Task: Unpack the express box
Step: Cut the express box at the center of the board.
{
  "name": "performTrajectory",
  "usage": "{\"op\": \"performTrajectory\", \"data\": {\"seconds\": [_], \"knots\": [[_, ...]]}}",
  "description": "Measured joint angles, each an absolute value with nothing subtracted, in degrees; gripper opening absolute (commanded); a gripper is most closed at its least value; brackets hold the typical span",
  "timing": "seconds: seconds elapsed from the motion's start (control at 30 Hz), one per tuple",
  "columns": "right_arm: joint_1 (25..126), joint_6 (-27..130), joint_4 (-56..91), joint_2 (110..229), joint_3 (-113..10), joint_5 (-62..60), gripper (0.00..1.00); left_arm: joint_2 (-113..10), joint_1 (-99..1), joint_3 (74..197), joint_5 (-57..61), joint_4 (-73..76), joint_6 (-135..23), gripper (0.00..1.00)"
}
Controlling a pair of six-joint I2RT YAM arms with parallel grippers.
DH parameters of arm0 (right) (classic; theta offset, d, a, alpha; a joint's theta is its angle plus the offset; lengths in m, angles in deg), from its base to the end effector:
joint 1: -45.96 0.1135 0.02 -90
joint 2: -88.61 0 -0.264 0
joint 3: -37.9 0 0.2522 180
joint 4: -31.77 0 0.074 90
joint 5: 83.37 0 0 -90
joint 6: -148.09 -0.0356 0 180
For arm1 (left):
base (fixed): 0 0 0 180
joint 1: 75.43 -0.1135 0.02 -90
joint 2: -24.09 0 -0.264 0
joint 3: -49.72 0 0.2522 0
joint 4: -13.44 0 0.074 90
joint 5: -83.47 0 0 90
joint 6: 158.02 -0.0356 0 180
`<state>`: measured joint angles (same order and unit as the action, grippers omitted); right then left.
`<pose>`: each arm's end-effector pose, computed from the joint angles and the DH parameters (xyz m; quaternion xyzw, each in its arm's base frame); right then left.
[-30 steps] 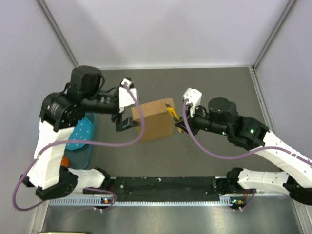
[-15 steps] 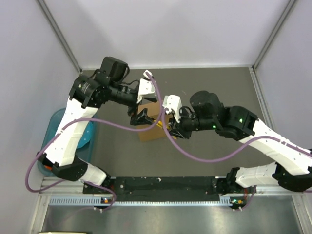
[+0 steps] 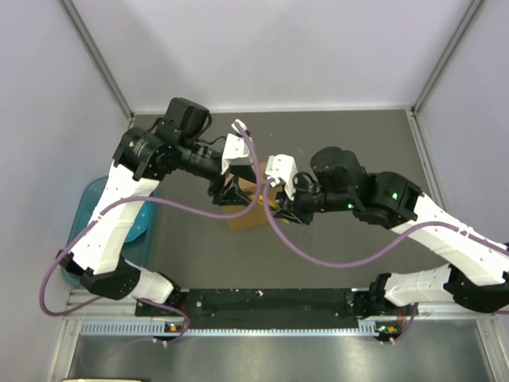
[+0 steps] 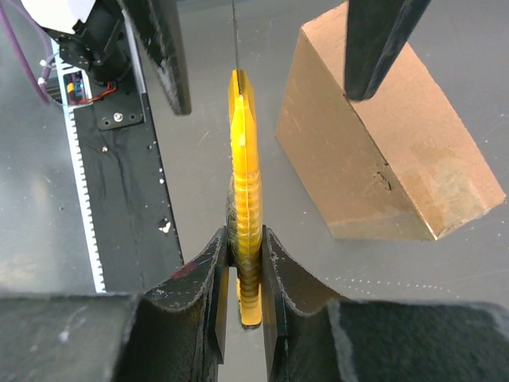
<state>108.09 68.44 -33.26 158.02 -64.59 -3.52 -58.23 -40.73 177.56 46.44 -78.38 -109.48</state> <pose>0.1024 0.2071 0.4406 -0.5495 0.6771 0.2806 0.4010 0.1707 -0.1528 0.4861 0.6430 0.5516 -0.3936 0.3569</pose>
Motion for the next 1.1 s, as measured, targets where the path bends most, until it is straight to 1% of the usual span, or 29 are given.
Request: {"op": "performTrajectory", "data": {"seconds": [0.2, 0.27, 0.33, 0.37, 0.4, 0.43, 0.6, 0.63, 0.7, 0.8, 0.87, 0.9, 0.97, 1.0, 1.07, 1.1], "knots": [[108.09, 69.05, -33.93, 159.04, -66.79, -2.6, 0.0, -58.23, -39.39, 176.18, 47.14, -78.4, -108.45, 0.65], [108.09, 69.09, -33.85, 159.29, -67.16, -2.52, 0.0, -58.23, -39.29, 176.18, 47.46, -78.4, -108.4, 0.63], [108.09, 69.25, -33.95, 159.57, -67.51, -2.5, 0.0, -58.23, -39.24, 176.18, 47.66, -78.4, -108.36, 0.47], [108.09, 69.29, -33.89, 159.66, -67.56, -2.5, 0.0, -58.23, -39.2, 176.18, 47.7, -78.4, -108.23, 0.42], [108.09, 69.44, -33.95, 159.77, -67.62, -2.5, 0.0, -58.23, -39.18, 176.18, 47.75, -78.43, -108.08, 0.32], [108.09, 69.49, -34.0, 159.94, -67.8, -2.5, 0.0, -58.23, -39.13, 176.18, 47.88, -78.4, -108.19, 0.28], [108.11, 69.64, -33.93, 160.49, -67.89, -2.98, 0.0, -58.23, -39.0, 176.18, 48.05, -78.38, -108.4, 0.21], [108.11, 69.64, -33.93, 160.55, -67.91, -3.11, 0.0, -58.25, -39.0, 176.18, 48.07, -78.36, -108.38, 0.11], [108.11, 69.51, -34.37, 160.82, -68.3, -3.46, 0.0, -58.3, -39.0, 176.18, 47.99, -78.36, -108.43, 0.0], [108.11, 69.57, -35.07, 161.01, -68.89, -3.33, 0.01, -58.3, -38.98, 176.18, 48.38, -78.29, -108.27, 0.0], [108.11, 69.55, -35.22, 161.01, -68.98, -3.26, 0.19, -58.43, -39.0, 176.18, 48.73, -78.32, -108.25, 0.0], [108.11, 69.51, -35.31, 160.97, -68.98, -3.06, 0.33, -58.58, -39.0, 176.18, 48.95, -78.27, -108.27, 0.0], [108.11, 69.36, -35.55, 160.75, -68.96, -2.45, 0.49, -58.84, -39.02, 175.85, 49.69, -77.7, -107.95, 0.0], [108.11, 69.25, -35.13, 160.4, -68.78, -1.75, 0.62, -58.93, -39.02, 175.37, 50.48, -77.46, -107.38, 0.0], [108.11, 68.98, -33.6, 158.61, -67.23, -0.16, 0.75, -58.71, -39.02, 173.73, 51.83, -76.74, -105.56, 0.0], [108.16, 68.83, -32.82, 157.21, -66.18, 0.83, 0.87, -58.36, -39.31, 172.29, 52.58, -76.31, -104.3, 0.0]]}}
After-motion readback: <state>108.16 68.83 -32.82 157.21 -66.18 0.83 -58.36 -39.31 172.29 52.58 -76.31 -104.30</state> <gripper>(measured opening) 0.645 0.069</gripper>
